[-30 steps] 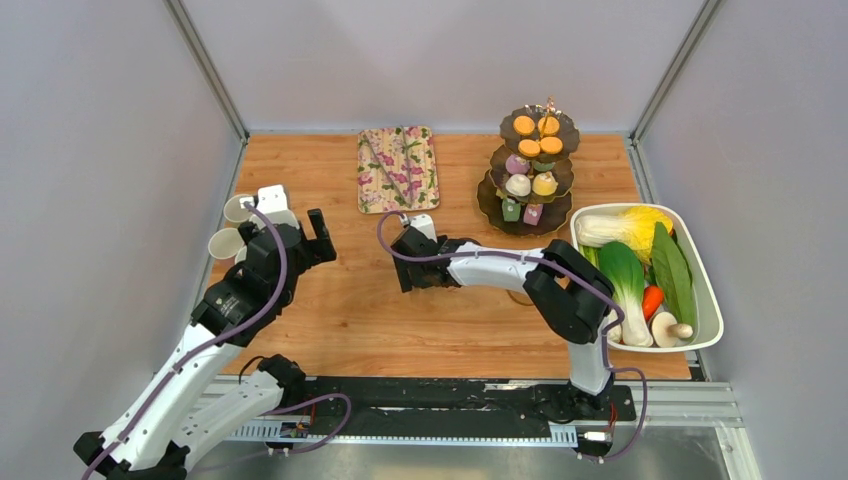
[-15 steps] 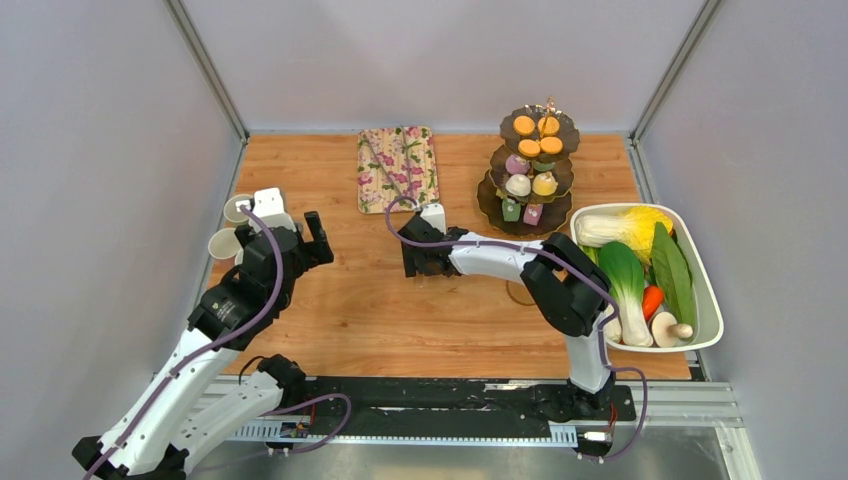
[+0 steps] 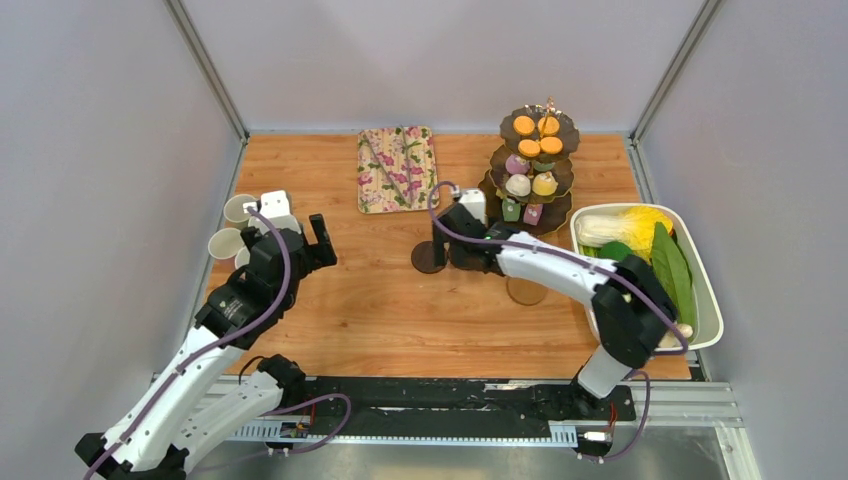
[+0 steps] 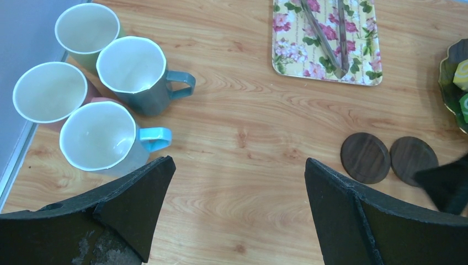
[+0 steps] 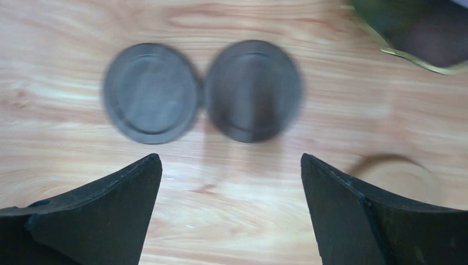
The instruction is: Serve the afternoon tea
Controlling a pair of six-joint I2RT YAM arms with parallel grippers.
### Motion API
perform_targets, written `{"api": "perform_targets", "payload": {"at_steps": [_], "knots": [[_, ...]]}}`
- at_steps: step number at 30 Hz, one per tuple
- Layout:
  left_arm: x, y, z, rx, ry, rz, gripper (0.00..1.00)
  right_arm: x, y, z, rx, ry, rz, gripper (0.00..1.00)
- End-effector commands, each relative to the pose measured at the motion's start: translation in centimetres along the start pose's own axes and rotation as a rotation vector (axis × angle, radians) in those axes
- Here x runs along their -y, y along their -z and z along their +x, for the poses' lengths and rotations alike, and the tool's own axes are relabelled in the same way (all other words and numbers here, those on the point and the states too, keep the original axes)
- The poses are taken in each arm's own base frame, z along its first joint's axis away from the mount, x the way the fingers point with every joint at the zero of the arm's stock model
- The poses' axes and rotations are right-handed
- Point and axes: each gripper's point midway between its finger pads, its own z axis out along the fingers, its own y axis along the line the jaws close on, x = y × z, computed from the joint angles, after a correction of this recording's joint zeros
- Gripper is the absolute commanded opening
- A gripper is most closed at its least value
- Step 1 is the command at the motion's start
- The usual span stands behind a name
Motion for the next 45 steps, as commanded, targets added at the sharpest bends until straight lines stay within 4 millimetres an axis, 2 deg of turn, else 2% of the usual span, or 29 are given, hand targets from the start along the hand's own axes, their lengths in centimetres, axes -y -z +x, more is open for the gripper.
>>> {"api": "perform_targets", "payload": {"at_steps": [1,3,6,11,20,24,28,31,36,41,45], "knots": [[0.8,-0.7,-0.1,0.023,-0.001,0.024,1.0,7.6,1.5,1.1,0.002,-0.083,0.144,1.0],[0.8,-1.0,0.1,0.028,-0.004,0.02,1.0,10.4,1.9,2.2,-0.012,-0.126,0.191,1.0],[0.6,-1.5,0.6,0.041,-0.023,0.006,1.0,13.3,2.4,3.9,-0.039,-0.174,0.222,1.0],[-0.7,-2.0,0.8,0.082,-0.073,-0.052,1.0,15.8,2.5,5.4,-0.066,-0.212,0.253,1.0],[-3.2,-2.0,0.1,0.169,-0.178,-0.154,1.0,15.4,0.7,7.6,-0.15,-0.197,0.207,1.0],[-3.6,-2.0,-0.2,0.194,-0.212,-0.172,1.0,15.0,0.3,8.5,-0.182,-0.189,0.18,1.0],[-3.4,-2.4,0.1,0.196,-0.216,-0.17,1.0,14.8,0.4,8.9,-0.196,-0.172,0.161,0.94],[-3.2,-2.9,0.9,0.18,-0.218,-0.16,1.0,13.7,0.6,9.2,-0.212,-0.152,0.119,0.88],[-2.9,-3.3,1.3,0.166,-0.228,-0.153,1.0,10.2,0.7,9.8,-0.234,-0.07,0.054,0.83],[-2.8,-3.4,1.4,0.165,-0.232,-0.154,1.0,4.2,1.0,11.1,-0.275,0.048,-0.067,0.82],[-2.8,-3.4,1.5,0.164,-0.235,-0.154,1.0,-0.7,2.1,10.3,-0.259,0.148,-0.196,0.83]]}}
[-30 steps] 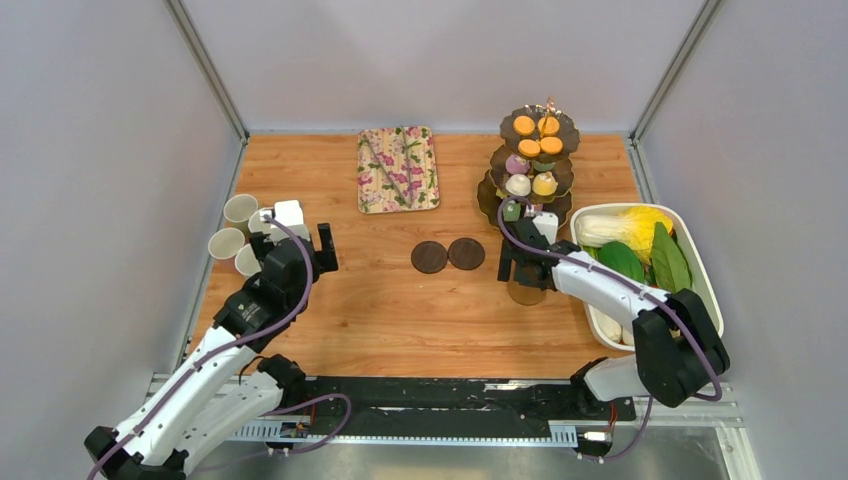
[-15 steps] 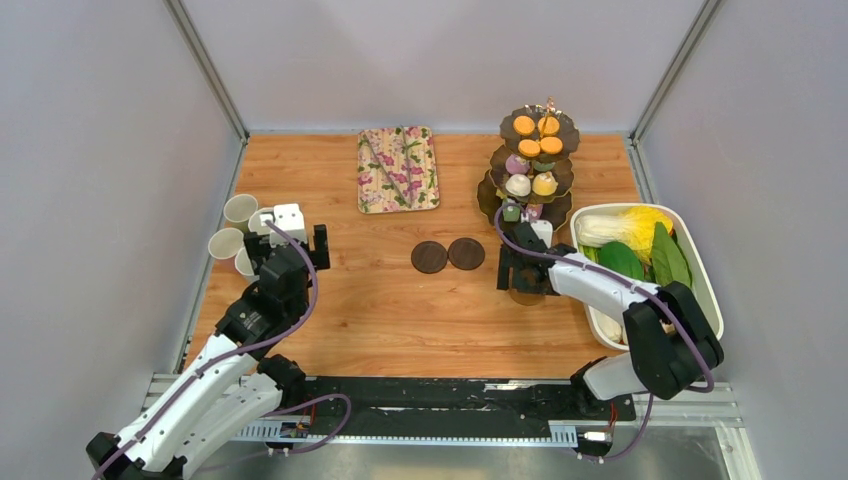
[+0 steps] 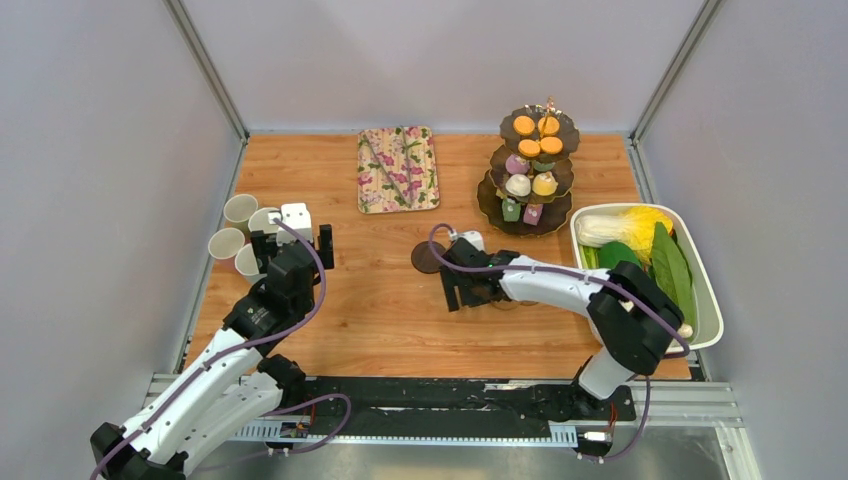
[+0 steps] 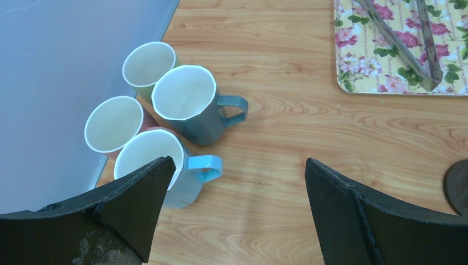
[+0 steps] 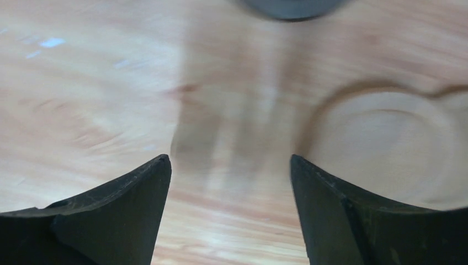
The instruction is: Serve the afternoon tea
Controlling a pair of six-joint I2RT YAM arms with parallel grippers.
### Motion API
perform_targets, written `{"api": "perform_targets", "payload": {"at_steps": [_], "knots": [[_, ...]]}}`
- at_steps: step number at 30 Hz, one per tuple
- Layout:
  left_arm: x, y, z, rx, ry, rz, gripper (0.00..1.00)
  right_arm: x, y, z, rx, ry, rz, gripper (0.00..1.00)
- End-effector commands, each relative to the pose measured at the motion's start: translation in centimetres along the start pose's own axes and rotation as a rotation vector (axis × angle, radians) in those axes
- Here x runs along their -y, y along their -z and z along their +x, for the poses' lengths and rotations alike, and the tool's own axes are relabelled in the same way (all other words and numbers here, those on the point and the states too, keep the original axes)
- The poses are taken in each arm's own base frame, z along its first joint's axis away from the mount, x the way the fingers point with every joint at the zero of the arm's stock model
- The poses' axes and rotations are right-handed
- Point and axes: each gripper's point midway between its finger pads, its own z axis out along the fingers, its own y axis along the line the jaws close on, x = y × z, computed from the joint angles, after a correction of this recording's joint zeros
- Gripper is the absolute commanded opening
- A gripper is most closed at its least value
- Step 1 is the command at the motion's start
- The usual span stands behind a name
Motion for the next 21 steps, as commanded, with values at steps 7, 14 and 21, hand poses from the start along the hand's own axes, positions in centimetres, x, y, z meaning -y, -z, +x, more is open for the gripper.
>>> {"api": "perform_targets", "payload": {"at_steps": [7,14,21], "knots": [[0.1,-0.1,-0.5,0.025,-0.001,0.005,1.0,-6.0,3.3,-3.3,0.091,0.088,-0.204,0.84],[0.3,-0.1,-0.6,0.026,0.001,0.016,1.0,3.1,2.2,-2.5,0.067,-0.073,0.107,0.92],[0.4,-0.1,-0.5,0.025,-0.001,0.02,1.0,7.0,1.3,-2.3,0.056,-0.17,0.143,0.97]]}}
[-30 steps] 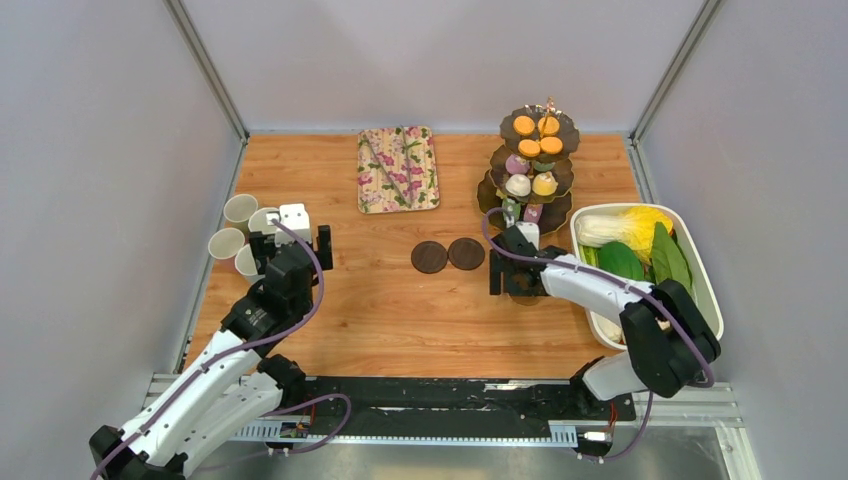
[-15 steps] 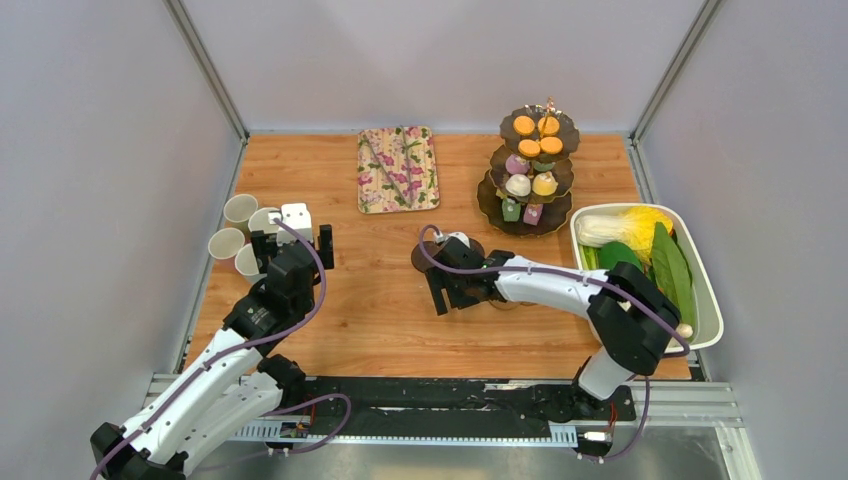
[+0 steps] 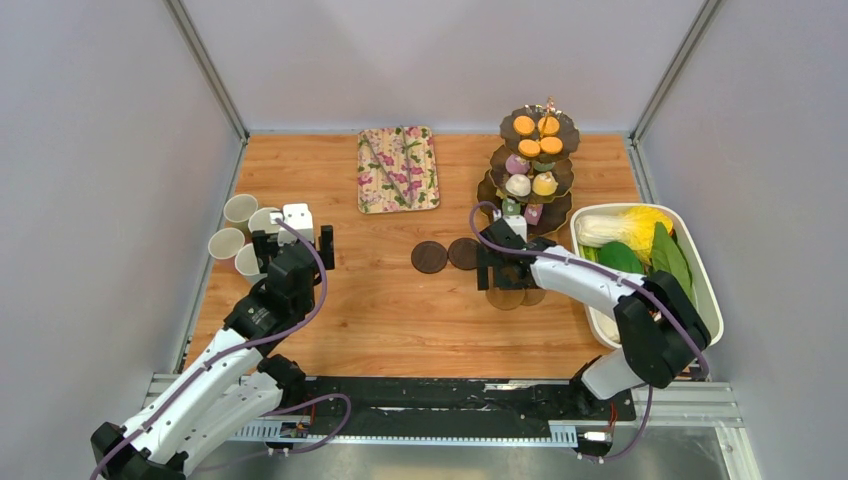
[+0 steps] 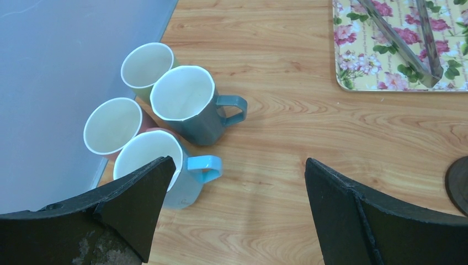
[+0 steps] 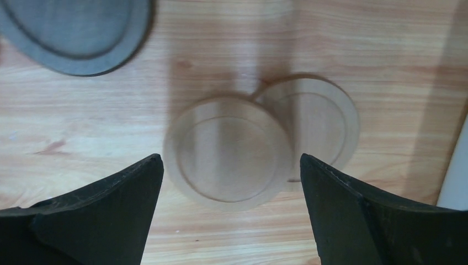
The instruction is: Serve the afternoon tea
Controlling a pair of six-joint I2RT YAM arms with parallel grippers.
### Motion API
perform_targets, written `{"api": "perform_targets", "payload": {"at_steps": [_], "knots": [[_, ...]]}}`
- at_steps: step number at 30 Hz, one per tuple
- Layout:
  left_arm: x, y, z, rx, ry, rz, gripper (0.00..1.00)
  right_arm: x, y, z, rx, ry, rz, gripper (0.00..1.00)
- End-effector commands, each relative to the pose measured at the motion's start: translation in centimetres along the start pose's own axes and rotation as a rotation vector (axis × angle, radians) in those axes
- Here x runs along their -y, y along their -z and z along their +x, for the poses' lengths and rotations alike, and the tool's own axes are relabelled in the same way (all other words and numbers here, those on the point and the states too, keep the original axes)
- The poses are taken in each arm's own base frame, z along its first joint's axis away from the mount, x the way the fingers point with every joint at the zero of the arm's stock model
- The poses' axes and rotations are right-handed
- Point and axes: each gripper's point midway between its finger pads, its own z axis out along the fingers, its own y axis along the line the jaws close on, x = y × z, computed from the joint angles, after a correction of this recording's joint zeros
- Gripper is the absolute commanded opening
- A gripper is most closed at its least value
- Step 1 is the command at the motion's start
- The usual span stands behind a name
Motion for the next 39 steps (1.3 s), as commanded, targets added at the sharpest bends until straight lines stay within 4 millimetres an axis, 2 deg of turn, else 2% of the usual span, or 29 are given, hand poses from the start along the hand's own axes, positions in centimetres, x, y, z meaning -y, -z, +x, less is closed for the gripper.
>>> {"api": "perform_targets", "payload": {"at_steps": [1,5,10,12,14,20,24,27,32,36,39], "knots": [[0.3,-0.1,-0.6,0.023,0.01,0.012,1.0,1.1,-0.1,-0.3,0.017,-0.044,-0.002,0.97],[0.4,0.0,-0.6,0.023,0.01,0.015,1.0,-1.3,-0.6,0.6,-0.026,-0.017,-0.136,0.92],[0.4,-0.1,-0.6,0.023,0.01,0.015,1.0,-7.8,1.6,1.3,-0.038,0.067,-0.421,0.78],[0.4,0.0,-0.6,0.023,0.01,0.015,1.0,-9.4,2.3,1.3,-0.021,0.124,-0.452,0.75],[0.4,0.0,-0.6,0.023,0.01,0.015,1.0,-9.1,2.1,0.9,-0.003,0.125,-0.397,0.75],[0.4,0.0,-0.6,0.023,0.012,0.017,1.0,-5.4,0.4,1.0,-0.002,0.08,-0.164,0.79],[0.4,0.0,-0.6,0.023,0.011,0.019,1.0,-4.8,-0.2,1.0,0.002,0.067,-0.124,0.79],[0.5,0.0,-0.6,0.023,0.012,0.022,1.0,-5.4,-1.0,1.2,-0.012,0.083,-0.132,0.78],[0.4,0.0,-0.7,0.025,0.014,0.022,1.0,-8.0,-1.9,2.4,-0.076,0.13,-0.247,0.73],[0.4,0.0,-0.7,0.027,0.015,0.019,1.0,-10.1,-1.5,3.2,-0.104,0.173,-0.319,0.66],[0.3,0.0,-0.7,0.029,0.015,0.019,1.0,-11.6,-1.4,3.4,-0.106,0.184,-0.332,0.65]]}}
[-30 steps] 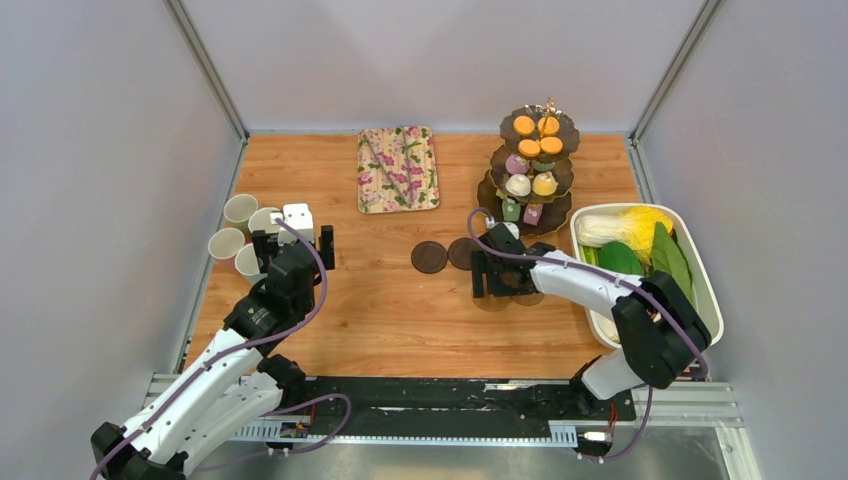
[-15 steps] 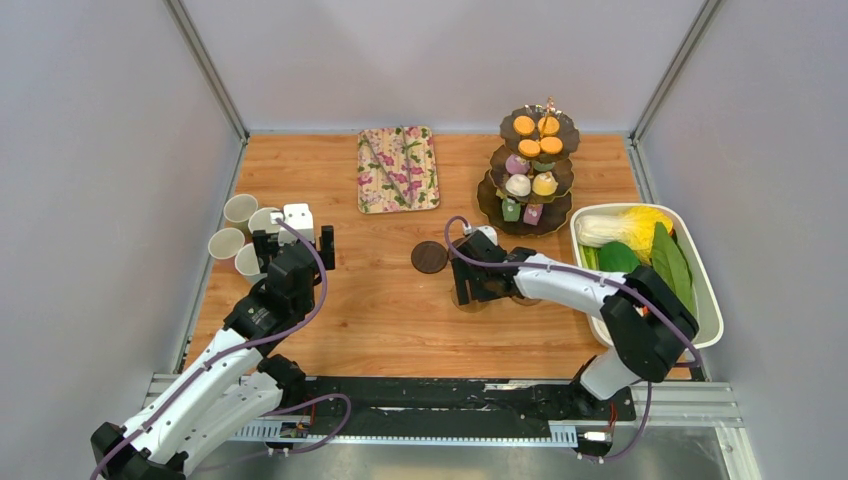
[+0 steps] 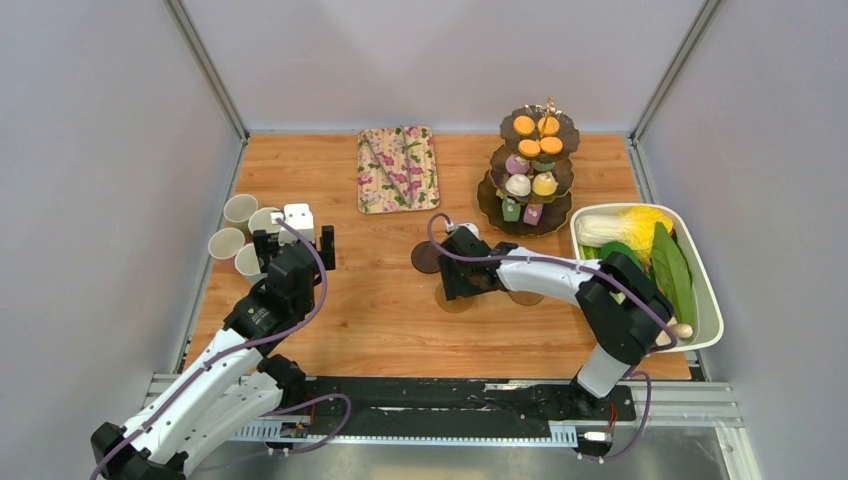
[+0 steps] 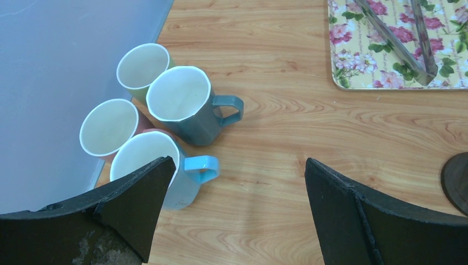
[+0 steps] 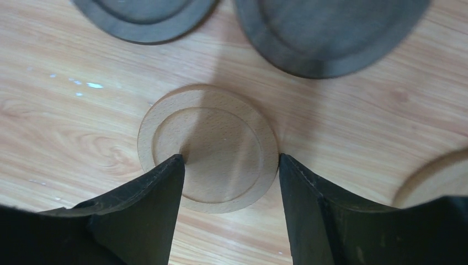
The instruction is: Serve the afternoon tea
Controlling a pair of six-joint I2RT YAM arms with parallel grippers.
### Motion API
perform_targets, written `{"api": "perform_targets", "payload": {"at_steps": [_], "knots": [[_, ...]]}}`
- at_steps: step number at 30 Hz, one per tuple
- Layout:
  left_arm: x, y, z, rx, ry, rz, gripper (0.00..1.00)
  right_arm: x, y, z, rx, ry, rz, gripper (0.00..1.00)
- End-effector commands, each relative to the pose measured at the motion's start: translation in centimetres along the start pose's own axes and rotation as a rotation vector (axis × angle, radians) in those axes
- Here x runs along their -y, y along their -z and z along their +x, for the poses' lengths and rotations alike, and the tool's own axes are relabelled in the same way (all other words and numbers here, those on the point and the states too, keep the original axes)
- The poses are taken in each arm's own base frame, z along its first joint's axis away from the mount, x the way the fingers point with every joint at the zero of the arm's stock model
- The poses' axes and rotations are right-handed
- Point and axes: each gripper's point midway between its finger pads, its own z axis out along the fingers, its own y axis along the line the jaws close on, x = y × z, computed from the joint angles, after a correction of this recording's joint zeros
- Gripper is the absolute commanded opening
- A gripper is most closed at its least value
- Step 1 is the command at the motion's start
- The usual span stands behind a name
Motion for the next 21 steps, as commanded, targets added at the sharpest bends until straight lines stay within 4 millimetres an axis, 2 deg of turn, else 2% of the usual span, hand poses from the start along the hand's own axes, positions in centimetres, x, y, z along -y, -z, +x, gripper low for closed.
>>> {"api": "perform_targets", "payload": {"at_steps": [1,7,12,18,21], "knots": [[0.1,0.1,-0.9,0.033,0.019,0.004,1.0,-3.5,-1.0,1.2,-0.052,0.047,-0.077,0.65],[0.0,0.1,-0.9,0.035,0.023,0.001,1.0,-5.0,-2.2,-0.2,-0.027,0.02,-0.042,0.64],[-0.1,0.2,-1.0,0.038,0.026,0.003,1.0,-4.6,-2.8,-1.5,0.012,-0.017,0.028,0.63],[-0.1,0.2,-1.0,0.04,0.028,0.003,1.0,-4.1,-3.3,-2.0,0.028,-0.042,0.072,0.63],[-0.1,0.2,-1.0,0.041,0.028,0.002,1.0,-4.6,-3.0,-2.2,0.026,-0.043,0.05,0.65]]}}
